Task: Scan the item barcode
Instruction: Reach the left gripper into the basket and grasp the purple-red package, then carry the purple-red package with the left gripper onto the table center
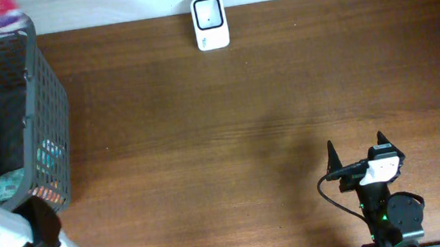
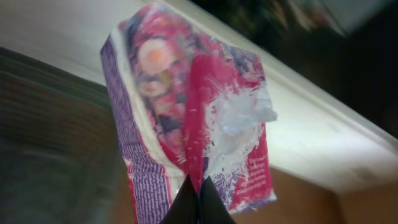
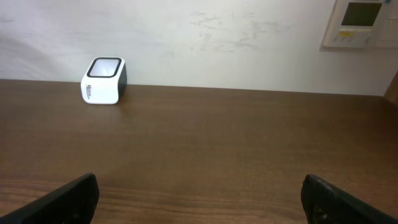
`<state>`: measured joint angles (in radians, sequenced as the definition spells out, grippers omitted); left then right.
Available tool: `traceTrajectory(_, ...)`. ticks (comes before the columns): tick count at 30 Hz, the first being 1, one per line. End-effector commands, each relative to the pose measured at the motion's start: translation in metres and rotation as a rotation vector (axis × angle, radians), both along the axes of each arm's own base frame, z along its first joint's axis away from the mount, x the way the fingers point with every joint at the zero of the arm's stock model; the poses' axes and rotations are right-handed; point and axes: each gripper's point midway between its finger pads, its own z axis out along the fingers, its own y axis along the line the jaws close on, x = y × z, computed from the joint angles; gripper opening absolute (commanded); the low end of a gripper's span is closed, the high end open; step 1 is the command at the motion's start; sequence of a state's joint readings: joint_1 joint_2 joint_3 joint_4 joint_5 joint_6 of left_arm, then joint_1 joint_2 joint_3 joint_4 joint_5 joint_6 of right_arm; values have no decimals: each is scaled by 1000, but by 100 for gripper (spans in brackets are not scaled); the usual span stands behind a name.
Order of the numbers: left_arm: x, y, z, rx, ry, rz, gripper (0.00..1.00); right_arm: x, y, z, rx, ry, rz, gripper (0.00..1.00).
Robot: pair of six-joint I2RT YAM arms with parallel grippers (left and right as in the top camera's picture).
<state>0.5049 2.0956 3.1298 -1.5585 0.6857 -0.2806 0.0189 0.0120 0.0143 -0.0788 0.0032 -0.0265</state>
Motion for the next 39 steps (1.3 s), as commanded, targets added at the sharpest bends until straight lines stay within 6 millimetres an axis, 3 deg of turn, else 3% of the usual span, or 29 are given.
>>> traceTrajectory(1,5,-89,-15,-5,57,-251,0,0,-3,-3,3,3,-17,99)
traceTrajectory(6,11,-201,-68,123,236,-425,0,0,-3,-3,3,3,-17,99)
traceTrajectory(9,10,-263,-115,233,370,-514,0,0,-3,-3,3,3,-17,99)
traceTrajectory(11,5,-314,-171,326,508,-601,0,0,-3,-3,3,3,-17,99)
traceTrajectory(14,-1,-372,-240,363,642,-692,0,0,-3,-3,3,3,-16,99)
traceTrajectory(15,1,-382,-259,382,670,-682,0,0,-3,-3,3,3,-17,99)
traceTrajectory(16,9,-391,-297,441,711,-618,0,0,-3,-3,3,3,-16,99)
traceTrajectory(18,17,-398,-343,485,754,-522,0,0,-3,-3,3,3,-16,99)
traceTrajectory(20,18,-400,-371,467,784,-491,0,0,-3,-3,3,3,-16,99)
traceTrajectory(21,16,-399,-375,472,795,-491,1,0,-3,-3,3,3,-17,99)
traceTrajectory(22,15,-398,-376,474,801,-491,11,0,-3,-3,3,3,-17,99)
traceTrajectory(23,13,-397,-376,477,810,-491,59,0,-3,-3,3,3,-16,99)
traceTrajectory(24,9,-395,-370,486,811,-509,100,0,-3,-3,3,3,-16,99)
traceTrajectory(26,8,-392,-358,502,798,-534,99,0,-3,-3,3,3,-17,99)
traceTrajectory(27,8,-390,-343,499,783,-533,100,0,-3,-3,3,3,-16,99)
traceTrajectory(32,10,-354,-215,452,557,-500,99,0,-3,-3,3,3,-17,99)
traceTrajectory(35,3,-326,-162,454,446,-473,99,0,-3,-3,3,3,-16,99)
traceTrajectory(36,5,-309,-146,453,415,-427,99,0,-3,-3,3,3,-16,99)
traceTrajectory(39,10,-224,-101,467,346,-190,99,0,-3,-3,3,3,-16,99)
